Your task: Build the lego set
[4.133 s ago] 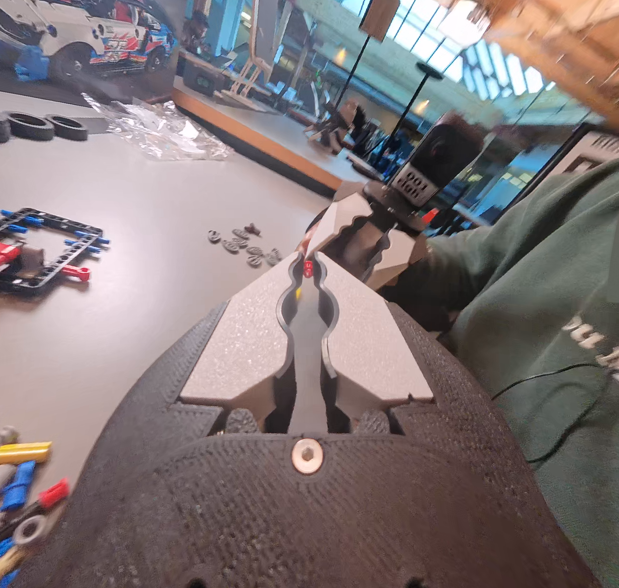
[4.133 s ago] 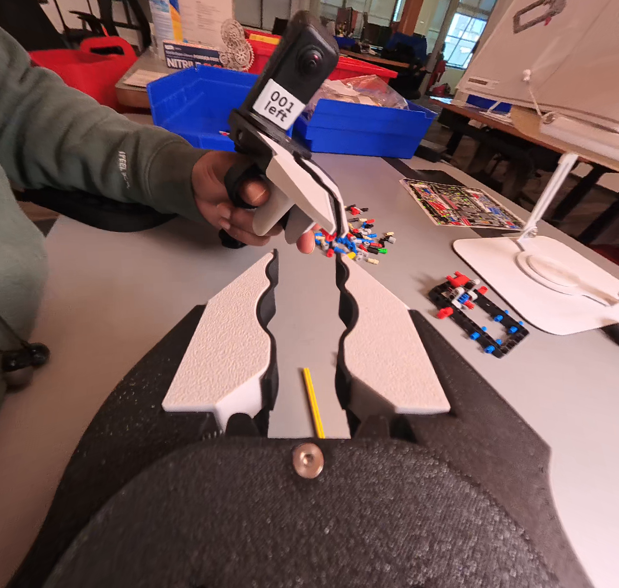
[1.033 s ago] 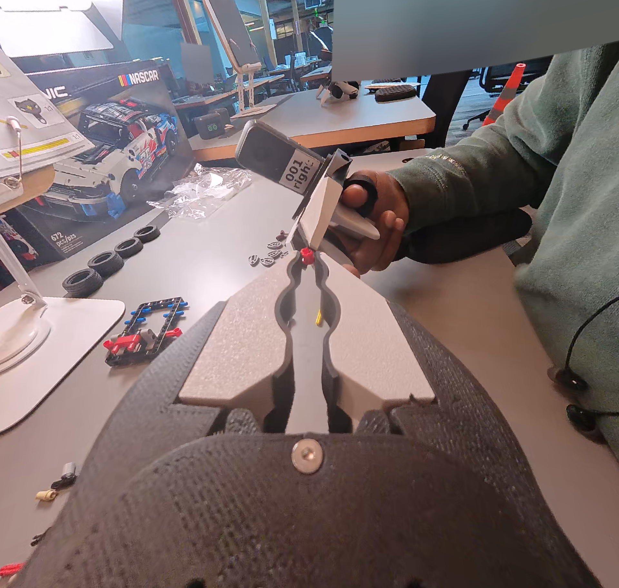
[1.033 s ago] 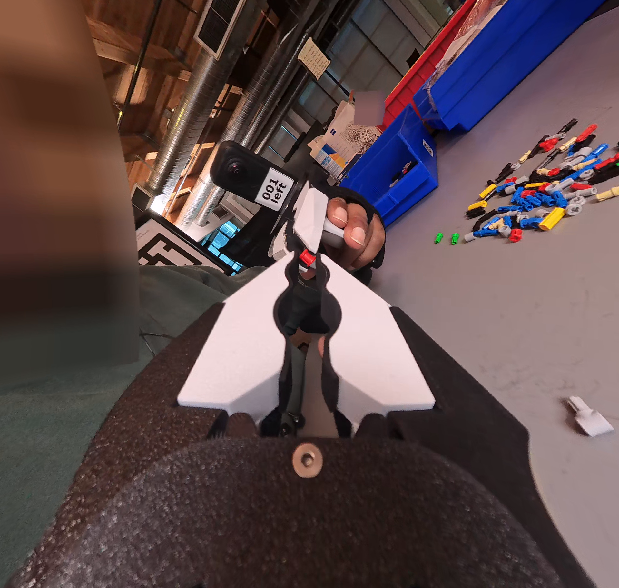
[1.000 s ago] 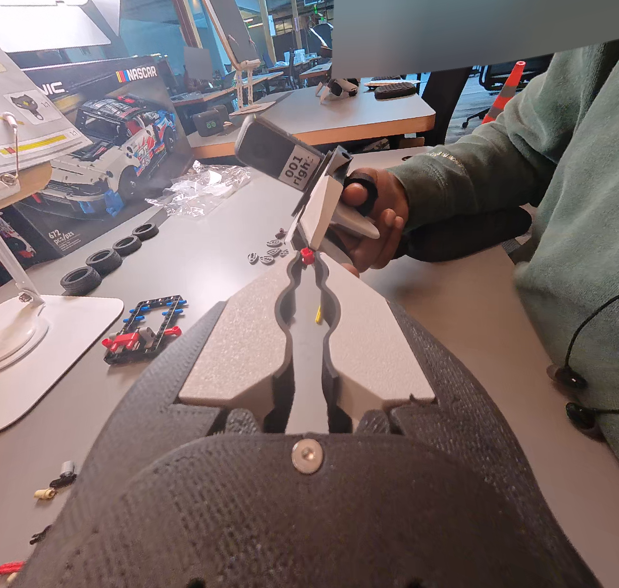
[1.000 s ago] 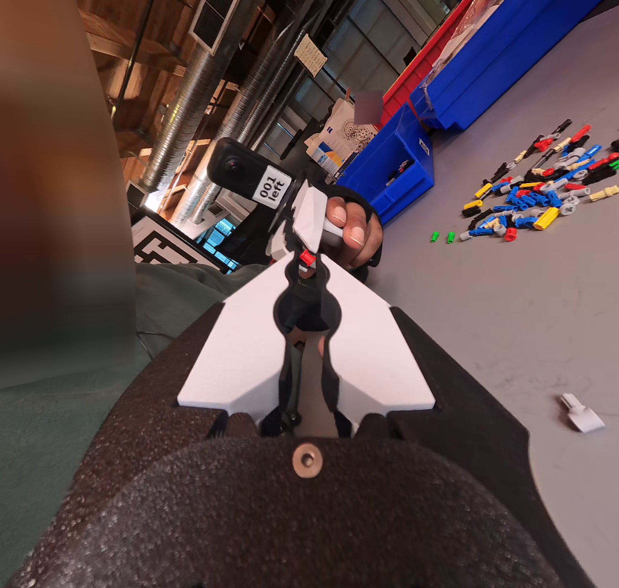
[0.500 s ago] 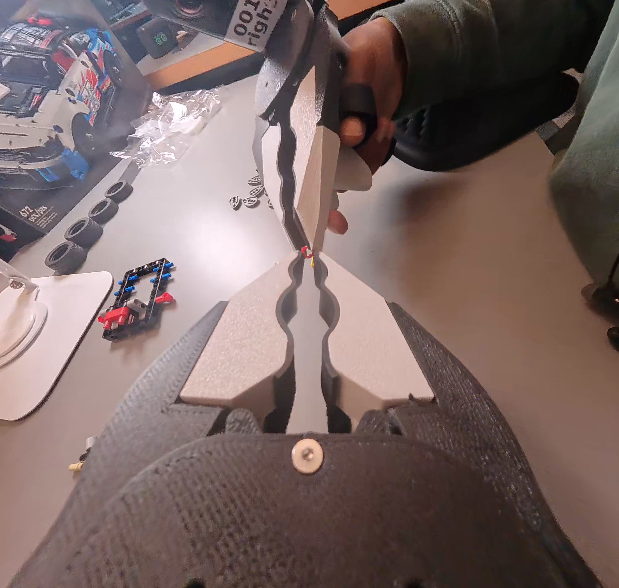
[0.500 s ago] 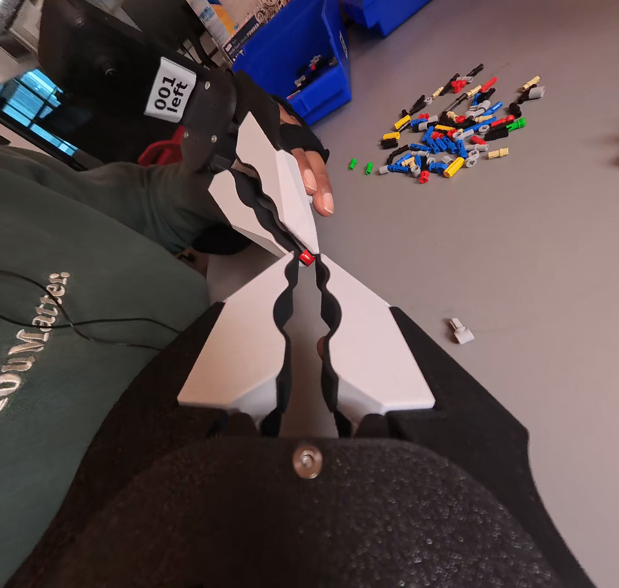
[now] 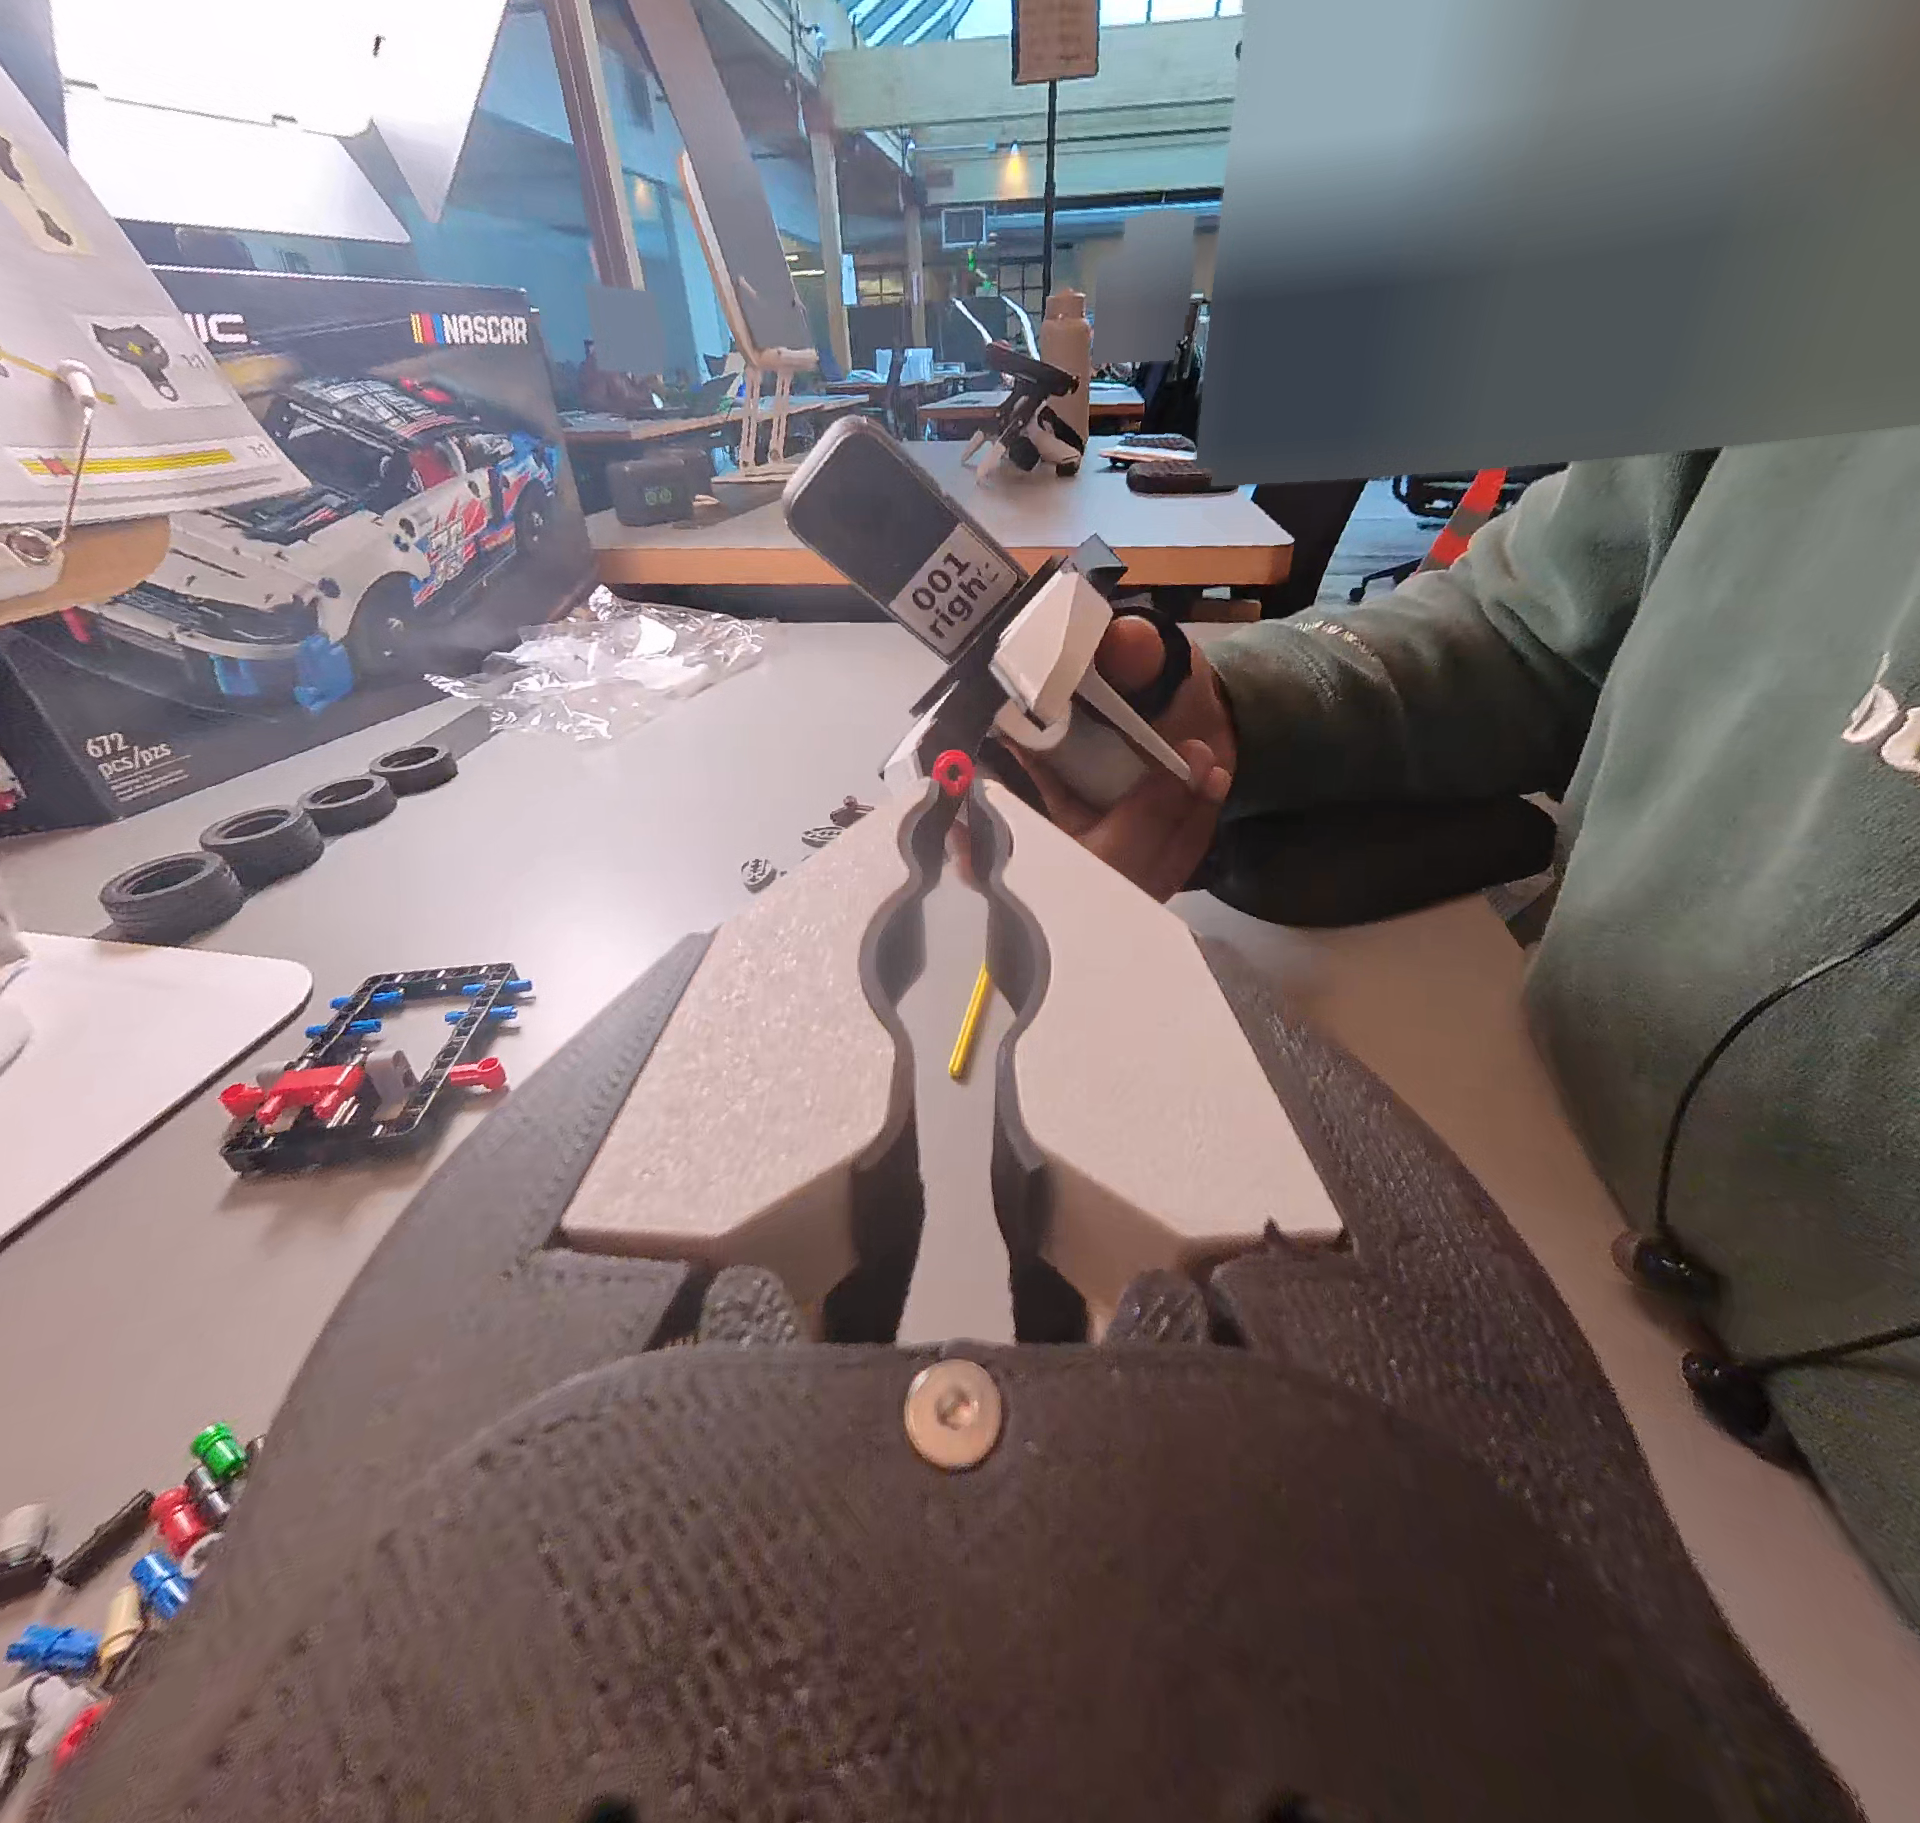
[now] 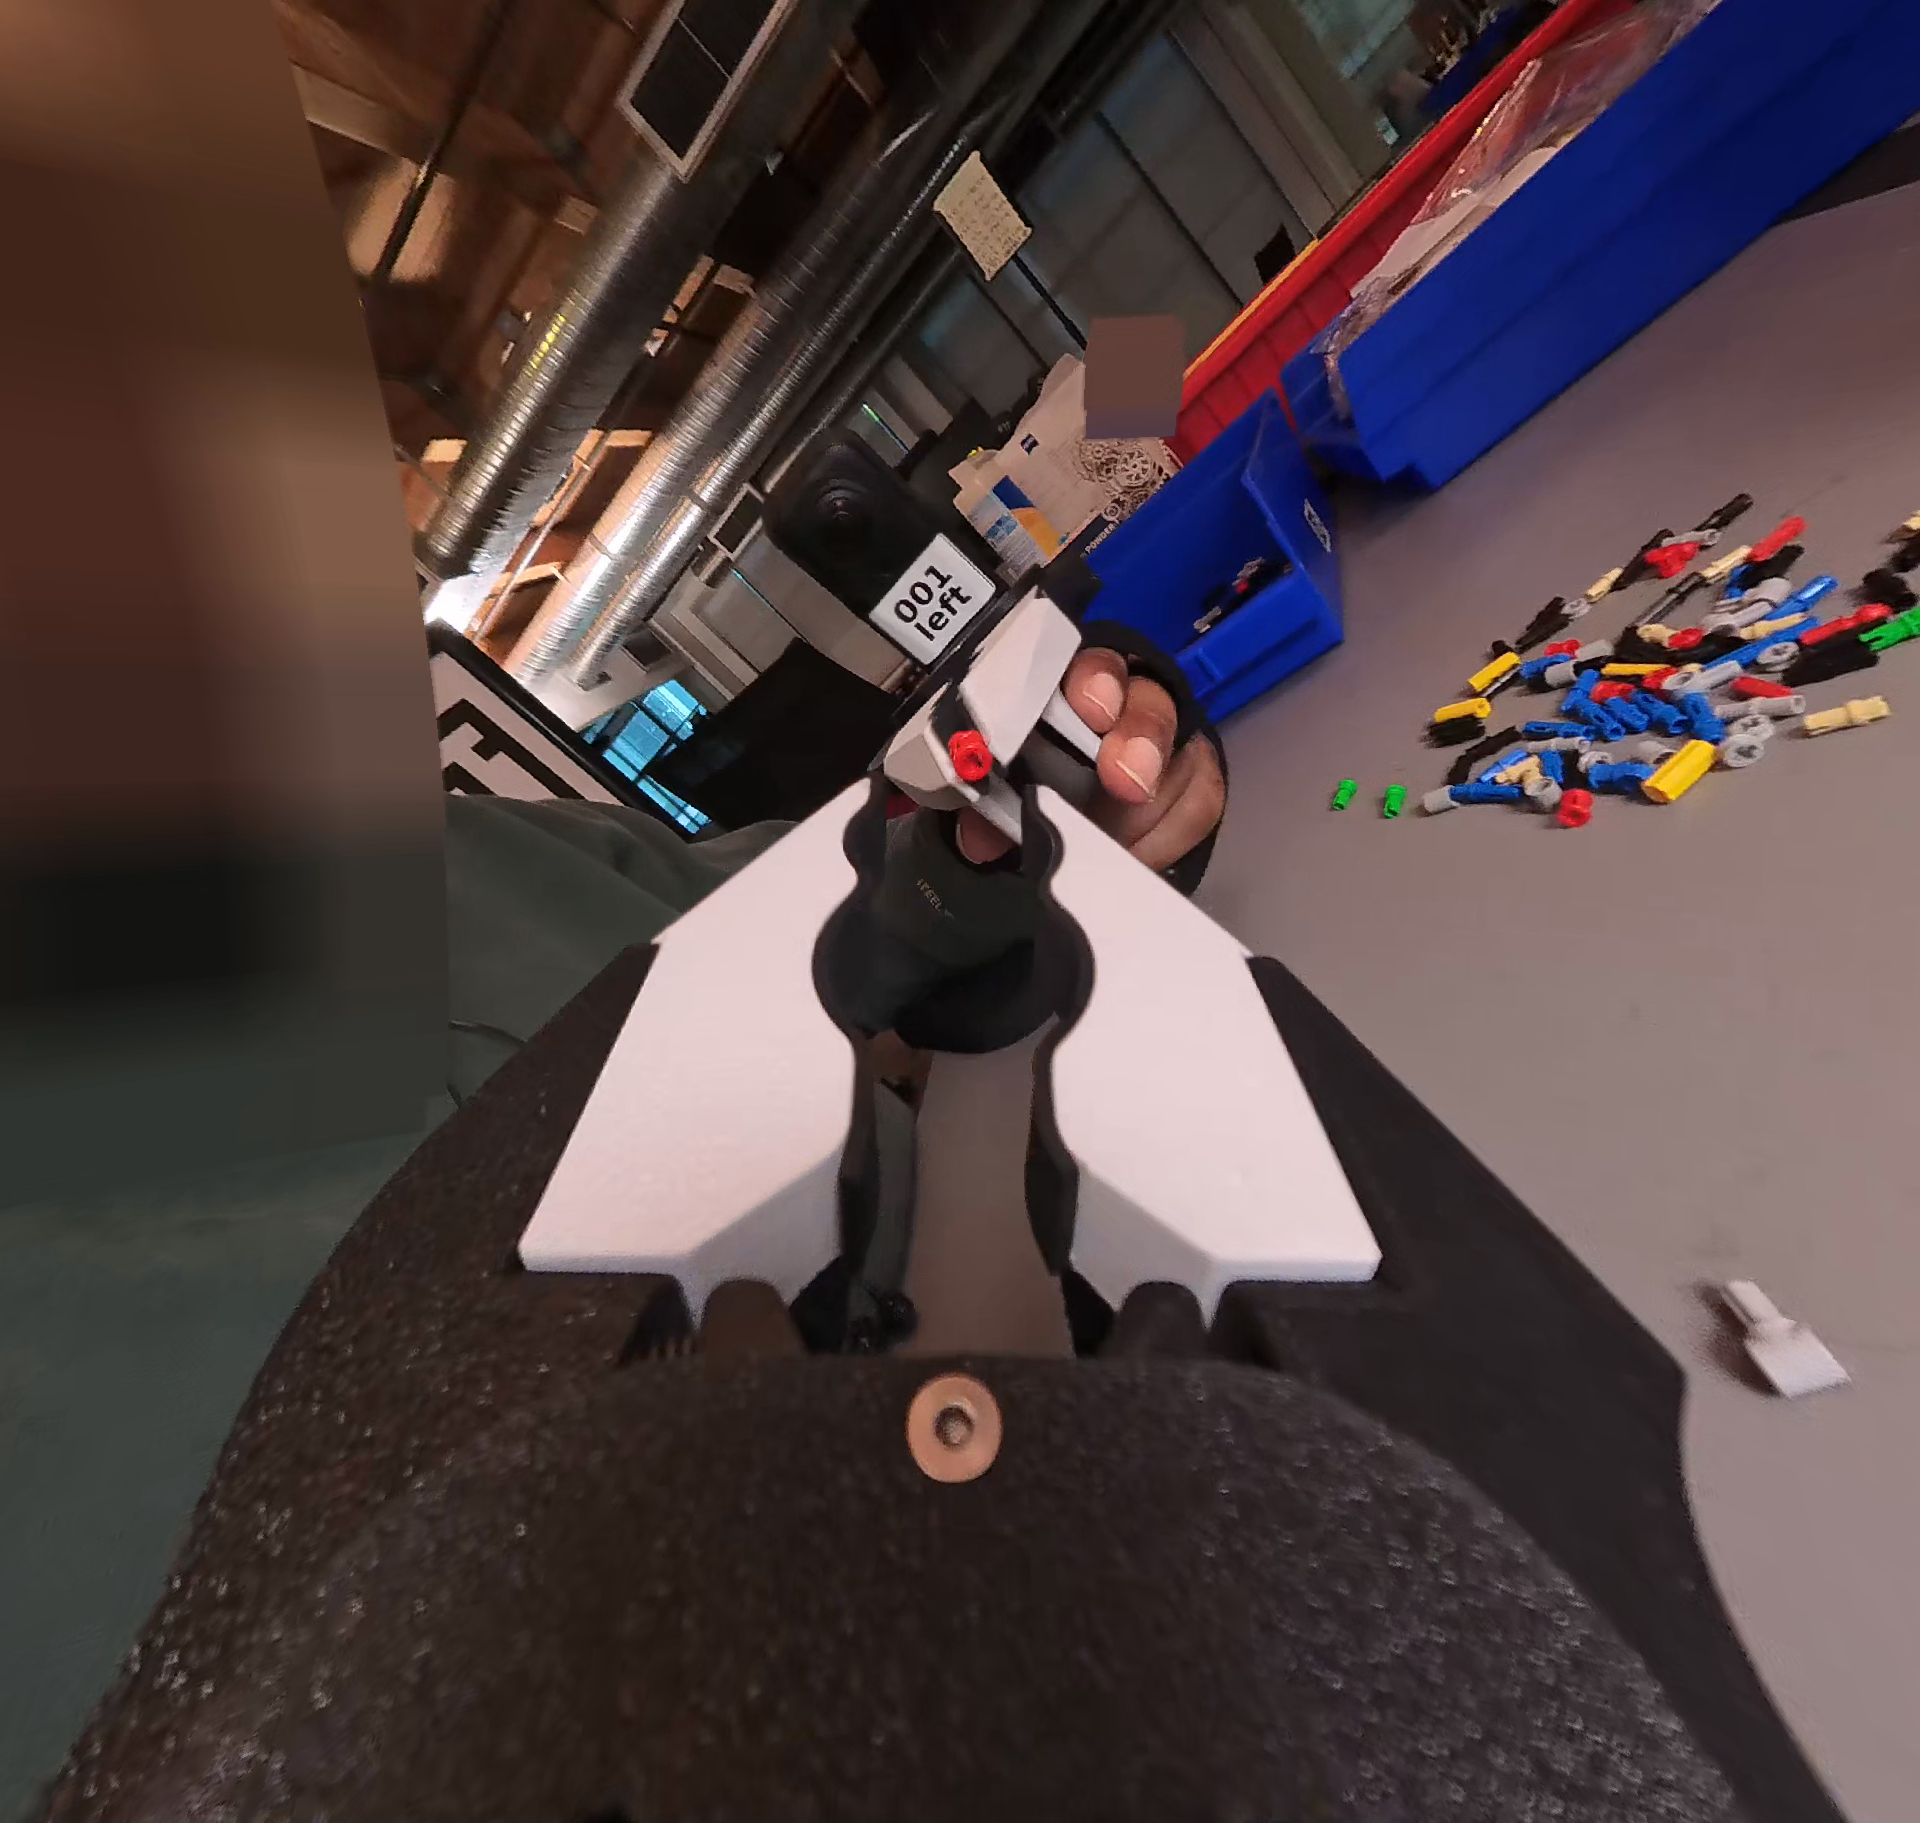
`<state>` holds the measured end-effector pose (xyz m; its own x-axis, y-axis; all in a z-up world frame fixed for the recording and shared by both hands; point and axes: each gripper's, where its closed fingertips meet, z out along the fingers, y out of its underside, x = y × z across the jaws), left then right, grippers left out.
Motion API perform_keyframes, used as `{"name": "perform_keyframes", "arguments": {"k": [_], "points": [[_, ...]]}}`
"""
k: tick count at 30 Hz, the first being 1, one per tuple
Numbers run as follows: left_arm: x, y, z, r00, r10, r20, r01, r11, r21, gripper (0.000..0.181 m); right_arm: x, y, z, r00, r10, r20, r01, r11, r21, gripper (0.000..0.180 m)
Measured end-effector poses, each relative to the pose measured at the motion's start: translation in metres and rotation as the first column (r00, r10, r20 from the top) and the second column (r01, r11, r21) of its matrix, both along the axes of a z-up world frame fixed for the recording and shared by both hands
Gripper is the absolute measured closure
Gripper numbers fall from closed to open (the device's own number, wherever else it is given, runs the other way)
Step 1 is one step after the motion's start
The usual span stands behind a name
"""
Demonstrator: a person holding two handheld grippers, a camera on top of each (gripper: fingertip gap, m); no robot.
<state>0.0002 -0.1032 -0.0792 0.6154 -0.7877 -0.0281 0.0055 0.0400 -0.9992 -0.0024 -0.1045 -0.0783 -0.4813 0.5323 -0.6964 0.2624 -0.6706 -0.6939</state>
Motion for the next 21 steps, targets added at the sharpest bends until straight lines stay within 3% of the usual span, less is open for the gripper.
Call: {"name": "perform_keyframes", "arguments": {"k": [6,10,15,21], "points": [[0.004,0.001,-0.006,0.997,0.024,-0.077,-0.022,0.999,0.03,0.181,-0.005,0.0,-0.006,0.999,-0.026,0.036,0.026,1.0,-0.013,0.172],[-0.002,0.007,-0.018,0.991,0.057,-0.125,-0.058,0.998,-0.005,0.181,-0.007,0.005,-0.023,0.992,-0.066,0.106,0.055,0.994,0.097,0.18],[-0.012,0.013,-0.019,0.99,0.089,-0.113,-0.093,0.995,-0.029,0.181,-0.005,0.013,-0.036,0.981,-0.132,0.144,0.086,0.955,0.285,0.179],[-0.013,0.018,-0.028,0.988,0.101,-0.116,-0.111,0.991,-0.08,0.181,0.011,0.062,-0.004,0.944,-0.326,0.037,0.288,0.878,0.383,0.17]]}}
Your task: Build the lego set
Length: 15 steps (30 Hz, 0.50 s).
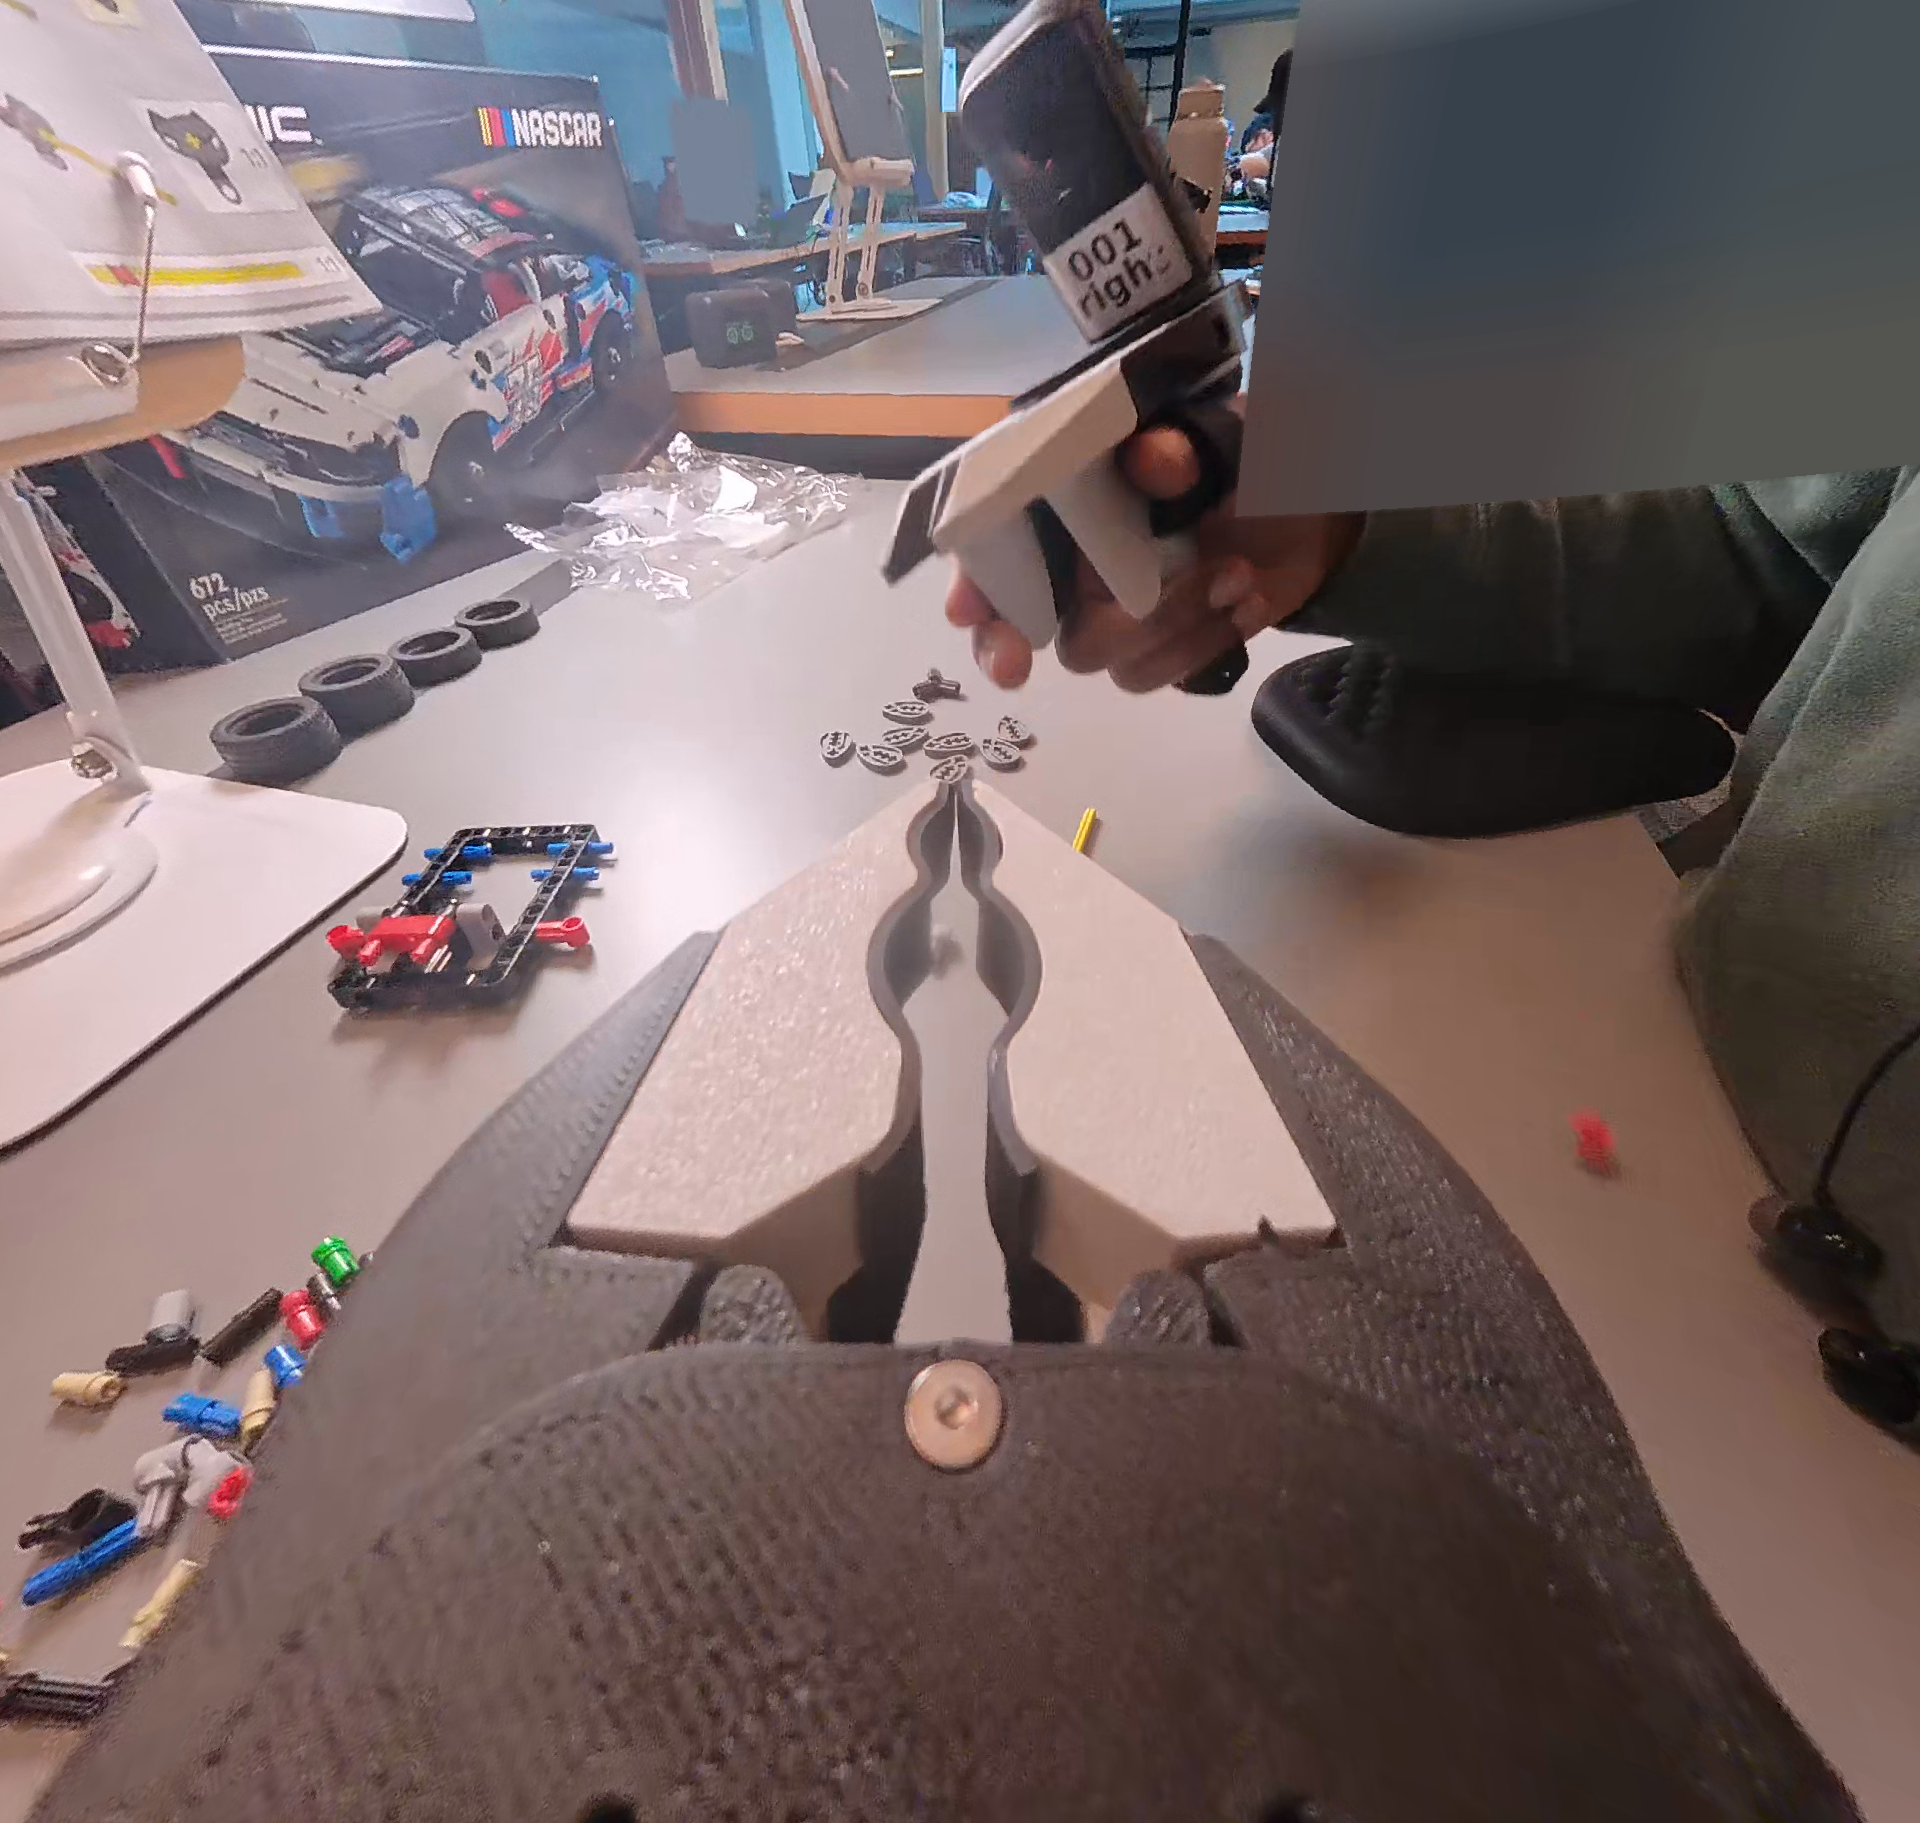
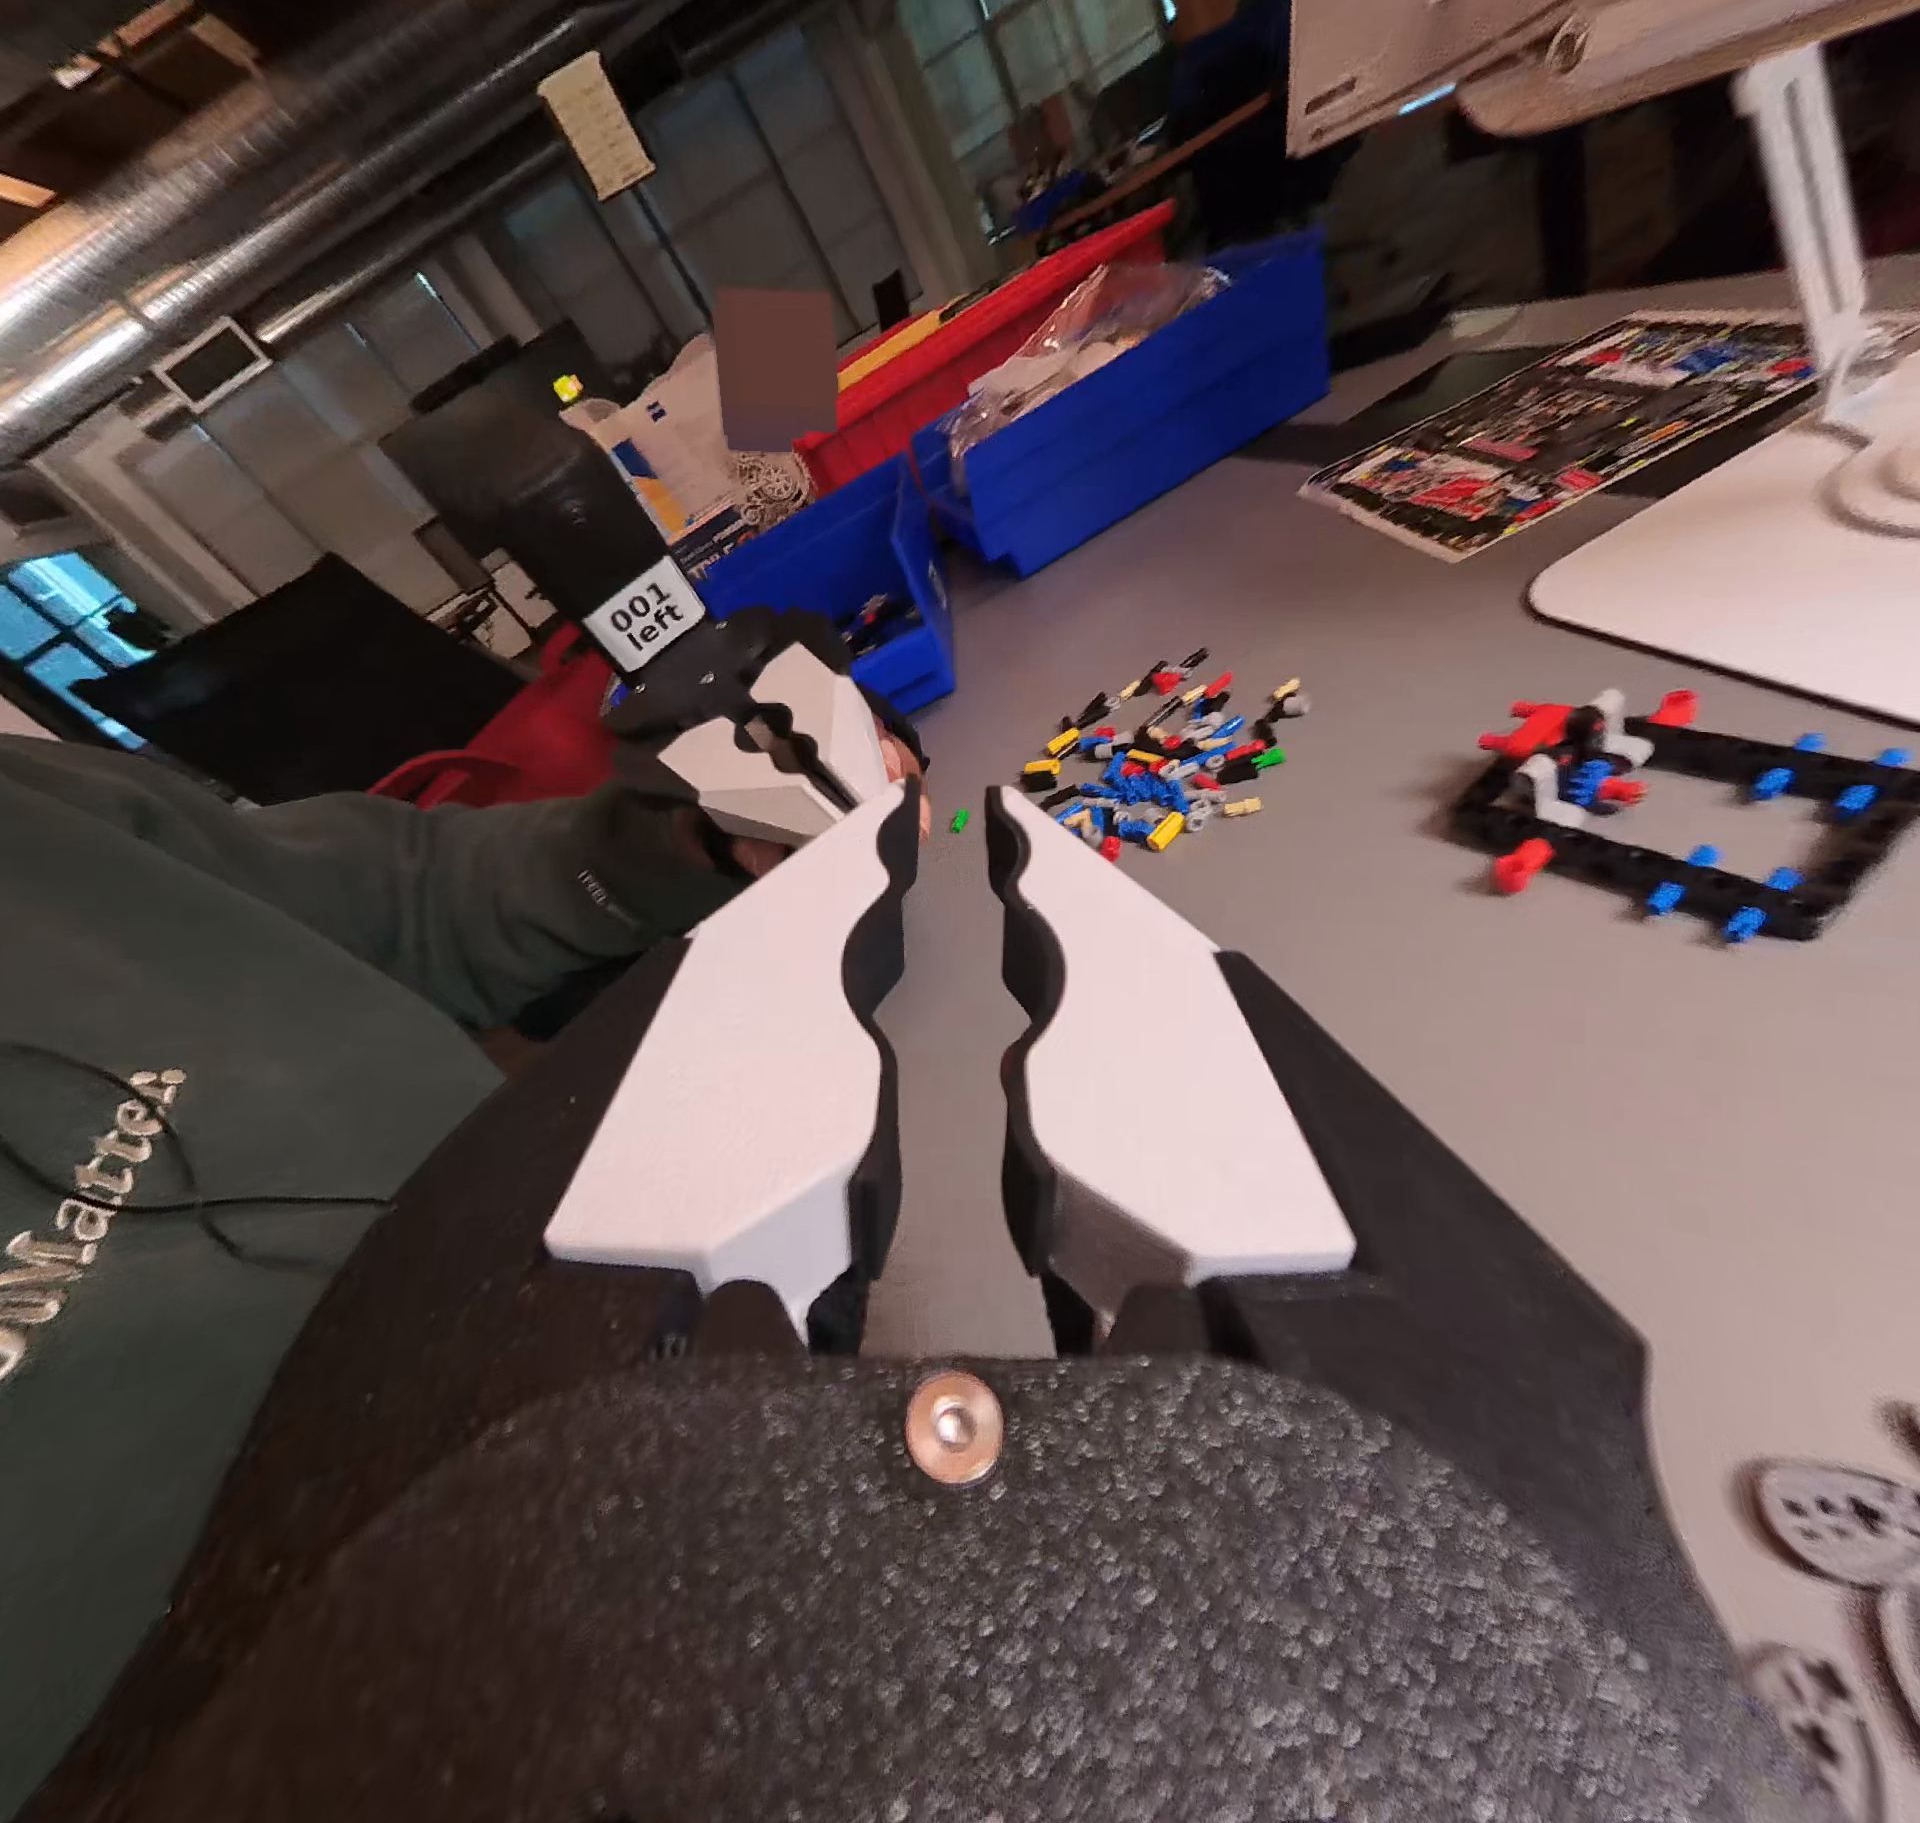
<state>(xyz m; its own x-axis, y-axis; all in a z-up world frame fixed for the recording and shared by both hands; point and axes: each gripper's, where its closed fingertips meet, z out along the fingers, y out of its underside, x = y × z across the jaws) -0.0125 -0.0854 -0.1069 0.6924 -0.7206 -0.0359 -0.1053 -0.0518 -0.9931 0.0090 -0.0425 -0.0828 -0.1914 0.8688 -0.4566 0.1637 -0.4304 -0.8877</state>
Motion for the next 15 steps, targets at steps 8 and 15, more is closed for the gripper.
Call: {"name": "perform_keyframes", "arguments": {"k": [8,15], "points": [[-0.006,0.004,0.001,0.999,0.033,0.017,-0.033,0.999,-0.012,0.181,0.009,-0.028,-0.008,0.993,0.112,0.03,-0.115,0.983,0.142,0.17],[-0.01,0.008,-0.006,0.999,0.039,0.029,-0.037,0.998,-0.049,0.181,0.022,-0.101,-0.069,0.855,0.423,0.301,-0.51,0.793,0.333,0.168]]}}
